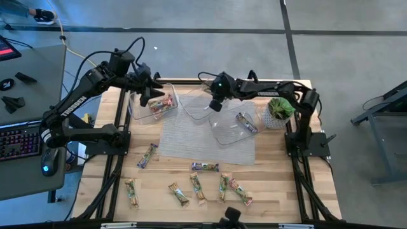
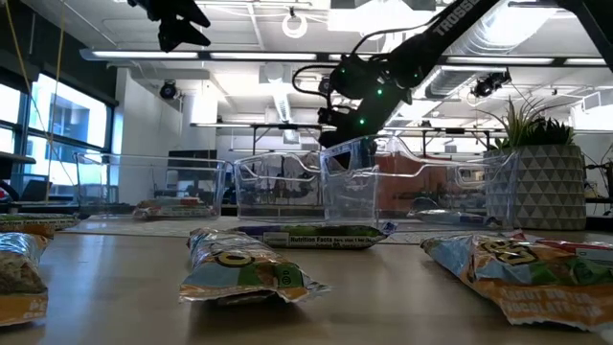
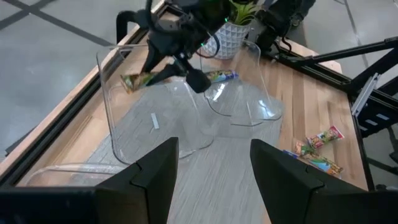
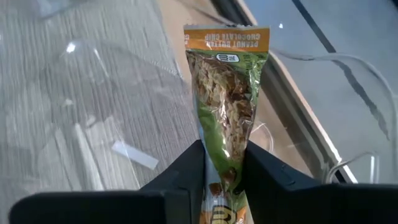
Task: Pick and place Granola Bars by type
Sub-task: Put the orange granola bar into the middle transparent bin, then put the blue granola bar into the right transparent bin
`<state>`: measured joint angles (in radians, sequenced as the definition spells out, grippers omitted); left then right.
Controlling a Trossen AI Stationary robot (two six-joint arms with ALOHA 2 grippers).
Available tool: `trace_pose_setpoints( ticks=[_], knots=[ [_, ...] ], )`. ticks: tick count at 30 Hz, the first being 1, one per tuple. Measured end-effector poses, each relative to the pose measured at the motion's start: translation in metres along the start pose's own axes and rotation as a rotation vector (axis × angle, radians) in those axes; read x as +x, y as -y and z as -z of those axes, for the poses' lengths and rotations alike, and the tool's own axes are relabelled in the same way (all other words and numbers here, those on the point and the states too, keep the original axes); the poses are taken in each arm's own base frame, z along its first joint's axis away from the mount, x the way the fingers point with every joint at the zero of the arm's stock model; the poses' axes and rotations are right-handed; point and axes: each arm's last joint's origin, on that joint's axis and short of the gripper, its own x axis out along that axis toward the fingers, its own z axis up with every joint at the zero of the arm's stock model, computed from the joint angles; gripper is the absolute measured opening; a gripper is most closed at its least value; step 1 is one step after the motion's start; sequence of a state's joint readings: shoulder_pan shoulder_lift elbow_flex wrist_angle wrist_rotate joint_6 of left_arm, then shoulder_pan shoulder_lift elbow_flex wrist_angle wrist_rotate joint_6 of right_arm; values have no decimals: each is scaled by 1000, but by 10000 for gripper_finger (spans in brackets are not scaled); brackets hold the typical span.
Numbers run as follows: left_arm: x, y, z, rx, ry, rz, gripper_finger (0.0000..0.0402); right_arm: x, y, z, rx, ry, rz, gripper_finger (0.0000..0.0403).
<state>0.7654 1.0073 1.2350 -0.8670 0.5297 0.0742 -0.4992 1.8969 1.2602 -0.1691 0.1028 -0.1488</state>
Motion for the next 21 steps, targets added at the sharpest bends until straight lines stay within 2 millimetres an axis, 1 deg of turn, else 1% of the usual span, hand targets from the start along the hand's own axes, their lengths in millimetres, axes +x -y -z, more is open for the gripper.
trace_pose_setpoints(
  ticks=[5,9,12,14,16,19,21],
  knots=[
    [0,0,-1,5,8,0,195,0,1,2,-16,-19,32,132],
    [0,0,-1,3,5,0,195,0,1,-1,-18,2,49,172],
    [0,0,-1,6,5,8,195,-9,-2,-9,-62,57,51,193],
    [1,2,-1,28,4,33,195,-24,-7,-22,-86,112,45,200],
    [3,9,0,53,-2,73,195,-45,-14,-38,-97,181,36,201],
    [1,24,1,54,-7,91,195,-82,-27,-57,-112,284,12,195],
    [-2,37,5,45,-20,68,195,-109,-36,-65,-124,352,-7,188]
  ],
)
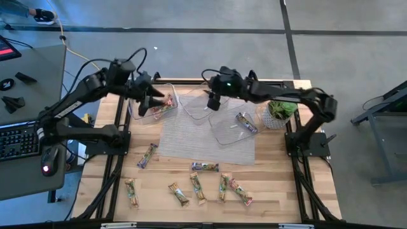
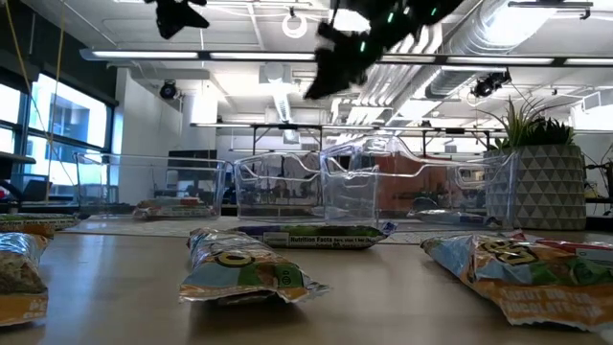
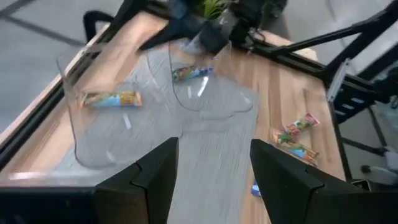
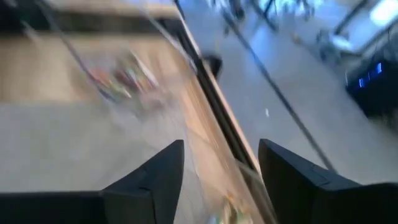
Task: Pick and place Granola Bars by type
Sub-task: Put the blue granola bar into the right transparent bin
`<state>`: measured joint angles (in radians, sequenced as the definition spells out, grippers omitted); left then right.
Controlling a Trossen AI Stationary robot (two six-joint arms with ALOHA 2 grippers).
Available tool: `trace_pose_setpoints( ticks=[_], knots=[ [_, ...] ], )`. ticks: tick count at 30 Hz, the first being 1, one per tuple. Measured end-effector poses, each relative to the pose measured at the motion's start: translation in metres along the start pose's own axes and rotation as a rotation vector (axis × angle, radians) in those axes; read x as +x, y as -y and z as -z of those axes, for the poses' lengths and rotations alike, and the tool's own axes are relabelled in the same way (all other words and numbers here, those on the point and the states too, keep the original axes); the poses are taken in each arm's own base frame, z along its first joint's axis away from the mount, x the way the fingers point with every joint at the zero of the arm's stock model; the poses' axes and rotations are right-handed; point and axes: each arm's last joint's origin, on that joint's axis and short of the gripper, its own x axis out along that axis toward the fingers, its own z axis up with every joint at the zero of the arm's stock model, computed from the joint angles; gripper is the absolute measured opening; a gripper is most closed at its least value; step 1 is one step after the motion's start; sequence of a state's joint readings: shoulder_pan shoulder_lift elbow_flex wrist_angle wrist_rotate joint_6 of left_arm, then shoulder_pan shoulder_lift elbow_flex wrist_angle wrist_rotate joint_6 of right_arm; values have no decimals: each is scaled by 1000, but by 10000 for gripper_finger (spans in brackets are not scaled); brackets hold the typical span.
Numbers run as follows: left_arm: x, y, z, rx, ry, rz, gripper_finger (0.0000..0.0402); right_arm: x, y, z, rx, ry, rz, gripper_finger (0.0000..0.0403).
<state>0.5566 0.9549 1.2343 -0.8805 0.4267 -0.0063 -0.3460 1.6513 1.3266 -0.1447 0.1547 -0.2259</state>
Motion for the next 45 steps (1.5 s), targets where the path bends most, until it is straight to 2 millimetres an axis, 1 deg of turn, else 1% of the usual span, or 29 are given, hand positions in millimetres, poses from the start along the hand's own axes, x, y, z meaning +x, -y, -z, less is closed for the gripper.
trace_pose_setpoints(
  ticks=[2,4,7,9,12,14,17,20,23,25,30,32,39,43,45],
  knots=[
    [-1,15,6,-19,-32,-42,195,-23,-7,-15,2,61,-22,181],
    [-2,28,13,-82,-78,-100,195,-45,-15,-25,7,93,-54,175],
    [-2,47,29,-174,-166,-183,195,-70,-26,-32,16,107,-100,165],
    [4,58,42,-226,-212,-228,195,-81,-34,-33,16,103,-141,161],
    [18,74,69,-297,-299,-247,195,-90,-48,-33,7,87,-215,155],
    [28,83,89,-346,-344,-260,195,-91,-58,-32,-18,70,-251,154],
    [42,90,121,-422,-375,-305,195,-94,-68,-32,-33,72,-266,156],
    [51,91,150,-486,-432,-356,195,-96,-72,-33,-38,77,-256,158],
    [57,90,171,-526,-475,-389,195,-96,-74,-33,-40,79,-255,155],
    [60,90,177,-550,-479,-384,195,-96,-74,-33,-40,79,-257,152],
    [69,93,183,-583,-498,-299,195,-96,-73,-33,-32,77,-255,150],
    [71,93,185,-566,-512,-276,195,-96,-73,-33,-32,77,-255,152],
    [75,85,202,-523,-565,-317,195,-96,-73,-32,-34,66,-257,158],
    [78,79,214,-583,-574,-371,195,-96,-73,-31,-38,55,-258,153],
    [80,76,221,-580,-583,-389,195,-96,-73,-31,-38,55,-258,151]
  ],
)
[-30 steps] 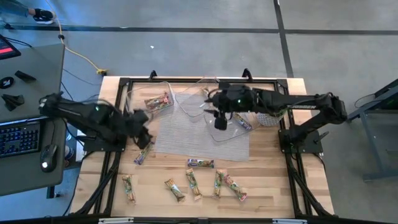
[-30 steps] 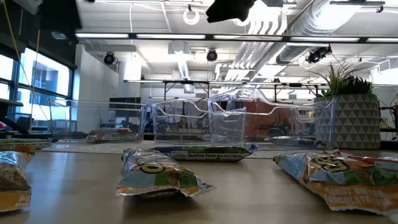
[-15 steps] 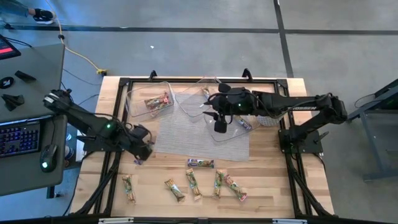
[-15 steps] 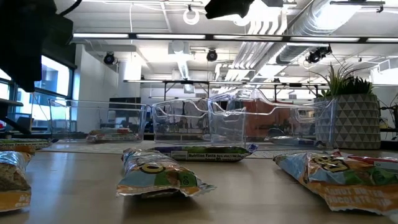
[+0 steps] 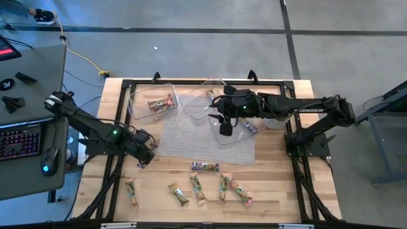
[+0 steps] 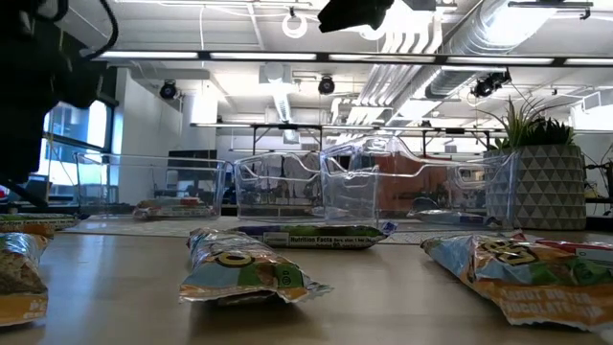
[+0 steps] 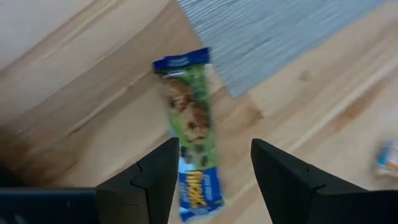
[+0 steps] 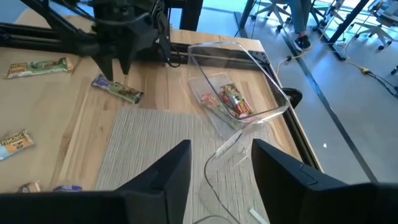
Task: Pick and place Granola Bars by type
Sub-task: Put the blue granola bar into the right transparent bin
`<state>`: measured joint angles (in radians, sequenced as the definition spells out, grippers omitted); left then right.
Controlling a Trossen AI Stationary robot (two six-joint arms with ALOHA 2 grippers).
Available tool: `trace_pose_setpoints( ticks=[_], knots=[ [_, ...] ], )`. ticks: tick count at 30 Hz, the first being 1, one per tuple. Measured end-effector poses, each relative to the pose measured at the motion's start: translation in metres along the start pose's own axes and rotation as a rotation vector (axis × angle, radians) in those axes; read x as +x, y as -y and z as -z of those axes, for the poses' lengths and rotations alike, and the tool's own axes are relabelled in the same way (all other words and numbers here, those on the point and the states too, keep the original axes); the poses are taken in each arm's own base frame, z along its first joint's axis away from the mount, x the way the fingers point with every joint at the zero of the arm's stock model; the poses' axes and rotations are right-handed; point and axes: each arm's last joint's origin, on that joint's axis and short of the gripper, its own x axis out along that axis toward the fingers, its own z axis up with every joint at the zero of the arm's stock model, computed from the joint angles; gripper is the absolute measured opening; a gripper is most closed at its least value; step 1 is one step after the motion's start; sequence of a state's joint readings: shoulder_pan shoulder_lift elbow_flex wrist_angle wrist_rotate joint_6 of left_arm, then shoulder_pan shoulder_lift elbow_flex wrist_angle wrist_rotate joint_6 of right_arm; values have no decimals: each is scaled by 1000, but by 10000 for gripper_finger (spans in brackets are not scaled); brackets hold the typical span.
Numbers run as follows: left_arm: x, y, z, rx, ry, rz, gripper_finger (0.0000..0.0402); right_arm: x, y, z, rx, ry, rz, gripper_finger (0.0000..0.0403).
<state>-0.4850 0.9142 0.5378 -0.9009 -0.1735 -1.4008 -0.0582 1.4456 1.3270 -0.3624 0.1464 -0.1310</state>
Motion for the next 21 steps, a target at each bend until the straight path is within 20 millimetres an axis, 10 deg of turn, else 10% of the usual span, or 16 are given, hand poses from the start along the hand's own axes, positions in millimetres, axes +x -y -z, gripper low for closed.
trace_pose_setpoints(
  ticks=[21],
  knots=[
    [47,-26,12,30,44,1,195,0,0,0,-1,-4,-1,153]
  ],
)
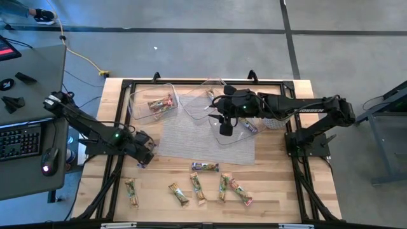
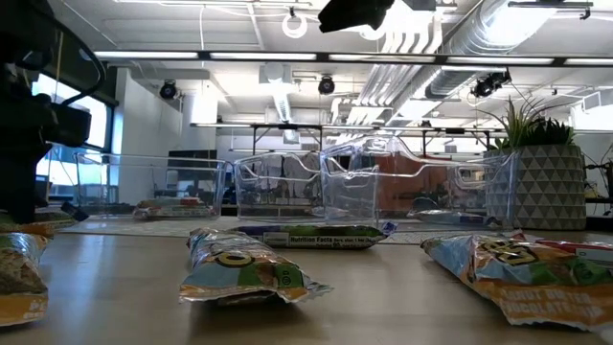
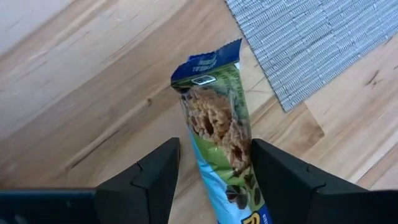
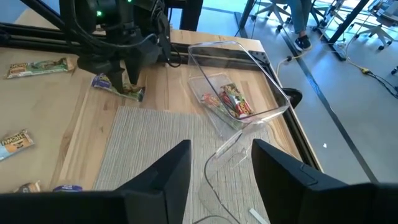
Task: Pick and place Granola Bars by type
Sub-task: Put the blue granola bar into the right transparent bin
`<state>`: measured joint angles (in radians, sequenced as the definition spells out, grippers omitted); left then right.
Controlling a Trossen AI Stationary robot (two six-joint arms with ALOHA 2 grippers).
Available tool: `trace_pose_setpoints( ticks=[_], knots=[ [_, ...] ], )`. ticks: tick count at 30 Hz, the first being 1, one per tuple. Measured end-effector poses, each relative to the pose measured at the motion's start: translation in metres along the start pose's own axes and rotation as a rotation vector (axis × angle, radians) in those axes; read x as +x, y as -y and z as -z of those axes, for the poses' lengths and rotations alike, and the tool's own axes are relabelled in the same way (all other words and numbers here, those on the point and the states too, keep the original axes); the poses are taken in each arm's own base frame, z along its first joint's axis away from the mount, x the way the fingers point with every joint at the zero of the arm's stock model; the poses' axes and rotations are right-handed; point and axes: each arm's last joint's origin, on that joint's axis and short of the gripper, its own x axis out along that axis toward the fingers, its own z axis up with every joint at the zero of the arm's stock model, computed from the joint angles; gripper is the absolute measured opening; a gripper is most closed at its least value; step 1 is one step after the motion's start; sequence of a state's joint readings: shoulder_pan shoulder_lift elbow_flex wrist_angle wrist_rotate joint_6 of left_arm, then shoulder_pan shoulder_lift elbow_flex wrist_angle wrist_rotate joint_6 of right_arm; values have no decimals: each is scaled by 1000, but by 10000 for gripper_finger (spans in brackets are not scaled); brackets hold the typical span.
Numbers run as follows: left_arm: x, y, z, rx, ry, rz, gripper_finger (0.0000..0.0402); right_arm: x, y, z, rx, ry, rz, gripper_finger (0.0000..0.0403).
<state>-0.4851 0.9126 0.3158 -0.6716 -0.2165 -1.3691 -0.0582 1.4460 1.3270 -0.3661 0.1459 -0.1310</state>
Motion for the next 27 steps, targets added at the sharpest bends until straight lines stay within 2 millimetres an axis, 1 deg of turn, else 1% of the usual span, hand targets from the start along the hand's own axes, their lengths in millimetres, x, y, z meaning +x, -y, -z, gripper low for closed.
trace_pose_setpoints(
  ticks=[9,15,21,24,27],
  knots=[
    [-4,8,-2,-1,-8,57,195,0,0,1,-2,-12,-2,153],
    [3,9,-1,1,-13,14,195,0,0,1,-2,-12,-2,151],
    [10,12,0,63,-9,-33,195,0,0,1,-1,-11,-8,153],
    [9,16,-1,63,-1,-31,193,0,0,1,8,-12,-8,154],
    [4,23,-5,91,21,-14,179,0,-1,2,57,-18,-21,150]
  ],
)
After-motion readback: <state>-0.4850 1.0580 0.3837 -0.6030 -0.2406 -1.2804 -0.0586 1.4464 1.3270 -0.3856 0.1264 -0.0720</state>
